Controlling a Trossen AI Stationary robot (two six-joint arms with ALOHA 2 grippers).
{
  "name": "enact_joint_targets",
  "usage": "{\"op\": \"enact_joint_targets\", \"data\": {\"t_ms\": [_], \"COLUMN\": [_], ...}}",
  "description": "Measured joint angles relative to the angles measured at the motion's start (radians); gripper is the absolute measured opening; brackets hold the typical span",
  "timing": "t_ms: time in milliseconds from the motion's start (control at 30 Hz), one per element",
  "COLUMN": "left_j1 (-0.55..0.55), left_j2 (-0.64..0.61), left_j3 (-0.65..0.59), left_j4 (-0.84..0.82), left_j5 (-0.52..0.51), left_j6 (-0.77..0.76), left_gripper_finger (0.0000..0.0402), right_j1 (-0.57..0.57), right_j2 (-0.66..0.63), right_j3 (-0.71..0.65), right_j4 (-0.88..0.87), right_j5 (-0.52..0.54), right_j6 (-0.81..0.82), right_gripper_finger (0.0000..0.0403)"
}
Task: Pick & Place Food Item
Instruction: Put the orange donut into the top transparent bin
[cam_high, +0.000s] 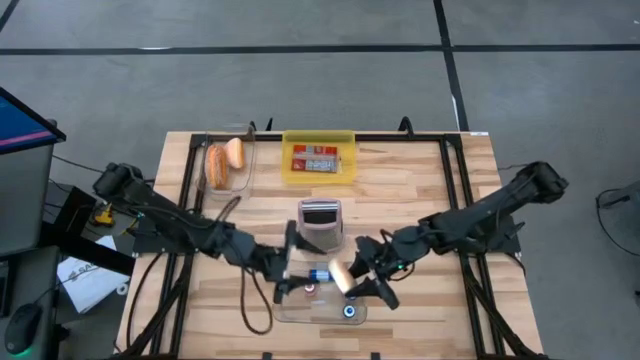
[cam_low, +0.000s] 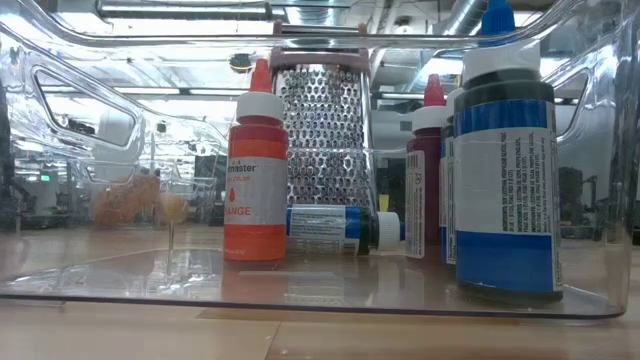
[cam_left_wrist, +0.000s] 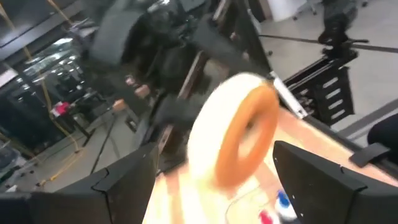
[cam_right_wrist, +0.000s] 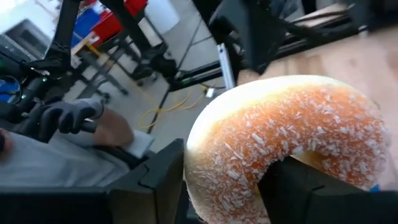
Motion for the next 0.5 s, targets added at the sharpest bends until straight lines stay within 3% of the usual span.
{"op": "enact_joint_targets", "data": {"t_ms": [267, 500], "left_j1": [-0.075, -0.068], "left_j2": [0.133, 0.162], "left_j3": [0.162, 0.193], "left_j4": [-0.065, -0.065], "left_j5": [0.005, 0.049], "left_j6": [0.016, 0.018], "left_gripper_finger": [0.0316, 0.0315], "right_j1": [0.025, 0.036], "right_j2": [0.044, 0.072], "right_j3": [0.000, 0.004], "right_j4": [0.101, 0.158], "right_j5": [-0.089, -0.093], "right_j6": [0.052, 0.059], "right_gripper_finger": [0.0181, 0.0180]}}
